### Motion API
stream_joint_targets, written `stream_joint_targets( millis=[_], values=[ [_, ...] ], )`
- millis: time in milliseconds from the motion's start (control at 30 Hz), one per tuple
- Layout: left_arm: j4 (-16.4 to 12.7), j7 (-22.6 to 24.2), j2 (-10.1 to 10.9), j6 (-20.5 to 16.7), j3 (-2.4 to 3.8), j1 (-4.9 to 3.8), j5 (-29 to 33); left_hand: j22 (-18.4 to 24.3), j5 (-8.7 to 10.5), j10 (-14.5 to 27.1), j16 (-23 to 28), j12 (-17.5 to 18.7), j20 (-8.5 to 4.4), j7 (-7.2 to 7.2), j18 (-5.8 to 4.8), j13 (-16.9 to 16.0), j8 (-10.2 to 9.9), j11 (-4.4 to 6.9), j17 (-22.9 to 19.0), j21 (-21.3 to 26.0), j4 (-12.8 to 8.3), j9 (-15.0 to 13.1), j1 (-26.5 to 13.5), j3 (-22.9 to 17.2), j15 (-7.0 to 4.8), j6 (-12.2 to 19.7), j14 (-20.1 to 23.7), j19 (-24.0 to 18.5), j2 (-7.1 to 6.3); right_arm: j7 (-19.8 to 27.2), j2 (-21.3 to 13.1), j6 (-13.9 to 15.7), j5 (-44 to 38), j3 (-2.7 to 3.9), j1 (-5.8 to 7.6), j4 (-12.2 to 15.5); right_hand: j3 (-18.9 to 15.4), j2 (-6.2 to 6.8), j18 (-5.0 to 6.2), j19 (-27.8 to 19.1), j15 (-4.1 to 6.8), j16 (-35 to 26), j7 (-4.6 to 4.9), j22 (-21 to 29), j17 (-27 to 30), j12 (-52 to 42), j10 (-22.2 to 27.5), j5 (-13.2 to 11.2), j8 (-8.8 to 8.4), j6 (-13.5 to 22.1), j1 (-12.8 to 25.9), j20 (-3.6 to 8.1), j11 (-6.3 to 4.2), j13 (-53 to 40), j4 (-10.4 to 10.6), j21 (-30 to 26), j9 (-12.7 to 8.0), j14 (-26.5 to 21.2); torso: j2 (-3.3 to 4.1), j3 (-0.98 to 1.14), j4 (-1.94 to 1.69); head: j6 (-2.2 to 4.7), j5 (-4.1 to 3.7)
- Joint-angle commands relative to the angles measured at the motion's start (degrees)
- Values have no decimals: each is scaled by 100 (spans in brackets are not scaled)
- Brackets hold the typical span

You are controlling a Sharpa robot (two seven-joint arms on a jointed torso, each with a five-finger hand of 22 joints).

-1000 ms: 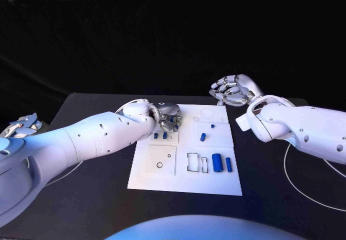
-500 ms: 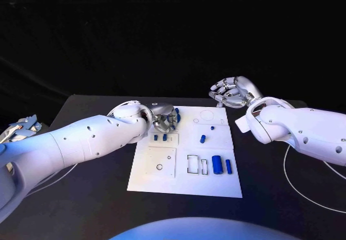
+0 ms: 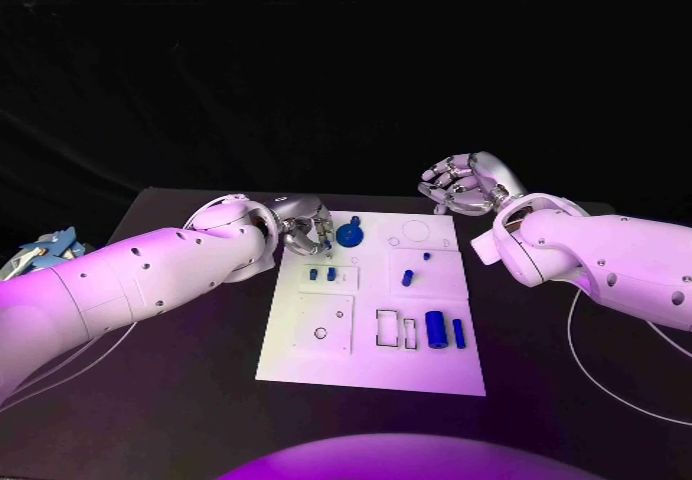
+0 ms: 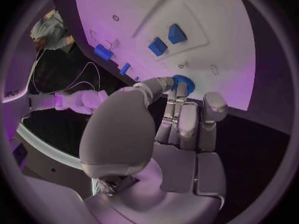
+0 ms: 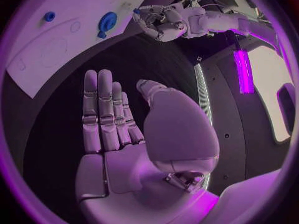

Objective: Assemble the parts on the task board

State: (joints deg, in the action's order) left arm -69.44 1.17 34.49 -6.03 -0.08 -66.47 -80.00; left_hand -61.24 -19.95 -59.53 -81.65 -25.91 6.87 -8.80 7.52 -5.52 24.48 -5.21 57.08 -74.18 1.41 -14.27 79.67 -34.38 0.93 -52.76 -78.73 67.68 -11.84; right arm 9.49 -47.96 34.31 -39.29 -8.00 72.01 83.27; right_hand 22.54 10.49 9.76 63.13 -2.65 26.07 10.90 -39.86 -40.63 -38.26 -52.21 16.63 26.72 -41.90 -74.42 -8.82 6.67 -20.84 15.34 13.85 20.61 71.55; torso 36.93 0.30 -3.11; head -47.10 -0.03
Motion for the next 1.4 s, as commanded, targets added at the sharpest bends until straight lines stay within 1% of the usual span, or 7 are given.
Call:
stream_joint_targets(
  millis=[33, 133, 300, 433, 800, 1167, 1400],
  values=[
    [16, -162, 16, 394, 7, -4, 68, 30, 36, -63, 29, 53, 16, -17, -50, 11, -34, 5, -55, 13, -22, -7, -79, 35, 22, -48, 14, -24, -5, 50, -2, -54, -14, 1, -7, 1, -25, -52, 61, 37, -3, -26, 39, 5, -5, -21, 16, 40, 13, 43, 23, 2, 15, 5, -19, -27, -9, 40, -6, -3, -3, -9, 13],
    [65, -227, 24, 524, 7, -4, 20, 34, 37, -70, 42, 64, 17, -16, -49, 13, -41, 4, -101, 17, -20, -7, -87, 42, 23, -50, 30, -28, -6, 49, 1, -54, -14, 1, -9, 0, -25, -52, 61, 37, -3, -26, 39, 5, -5, -21, 16, 40, 13, 43, 23, 2, 15, 5, -19, -27, -9, 40, -3, 4, -1, -17, 12],
    [136, -259, -3, 610, 7, -4, -10, 30, 37, -83, 44, 73, 18, -13, -50, 13, -44, 6, -106, 16, -21, -9, -91, 47, 22, -61, 33, -26, -3, 50, 9, -56, -14, 1, -12, -3, -25, -52, 61, 37, -3, -26, 39, 5, -5, -21, 16, 40, 13, 43, 23, 2, 15, 5, -19, -27, -9, 40, -1, 0, -5, -31, 26],
    [192, -249, -50, 640, 4, -3, -20, 29, 37, -85, 44, 74, 18, -13, -51, 13, -44, 7, -106, 15, -21, -9, -91, 48, 22, -62, 32, -26, -3, 51, 14, -56, -14, 1, -13, -5, -25, -52, 61, 37, -3, -26, 39, 5, -5, -21, 16, 40, 13, 43, 23, 2, 15, 5, -19, -27, -9, 40, 0, 4, 1, -36, 25],
    [308, -223, -166, 528, -18, -1, -24, 7, 36, -103, 41, 84, 18, -11, -55, 13, -50, 10, -92, 4, -24, -11, -91, 52, 20, -72, 27, -9, 2, 50, 29, -58, -14, 1, -15, -10, -25, -52, 61, 37, -3, -26, 39, 5, -5, -21, 16, 40, 13, 43, 23, 2, 15, 5, -19, -27, -9, 40, 1, 4, 0, -48, 28],
    [307, -225, -215, 428, -19, -1, -24, -17, 36, -118, 38, 90, 16, -11, -60, 12, -53, 13, -80, -9, -30, -13, -86, 54, 18, -81, 21, 10, 8, 52, 42, -60, -14, 1, -16, -15, -25, -52, 61, 37, -3, -26, 39, 5, -5, -21, 16, 40, 13, 43, 23, 2, 15, 5, -19, -27, -9, 40, -3, 5, 6, -47, 32],
    [298, -238, -234, 418, -18, -1, -23, -18, 36, -125, 38, 94, 14, -12, -59, 12, -55, 14, -81, -9, -34, -14, -83, 55, 17, -85, 20, 11, 10, 51, 45, -60, -14, 1, -16, -15, -25, -52, 61, 37, -3, -26, 39, 5, -5, -21, 16, 40, 13, 43, 23, 2, 15, 5, -19, -27, -9, 40, -5, 3, -1, -48, 28]
  ],
)
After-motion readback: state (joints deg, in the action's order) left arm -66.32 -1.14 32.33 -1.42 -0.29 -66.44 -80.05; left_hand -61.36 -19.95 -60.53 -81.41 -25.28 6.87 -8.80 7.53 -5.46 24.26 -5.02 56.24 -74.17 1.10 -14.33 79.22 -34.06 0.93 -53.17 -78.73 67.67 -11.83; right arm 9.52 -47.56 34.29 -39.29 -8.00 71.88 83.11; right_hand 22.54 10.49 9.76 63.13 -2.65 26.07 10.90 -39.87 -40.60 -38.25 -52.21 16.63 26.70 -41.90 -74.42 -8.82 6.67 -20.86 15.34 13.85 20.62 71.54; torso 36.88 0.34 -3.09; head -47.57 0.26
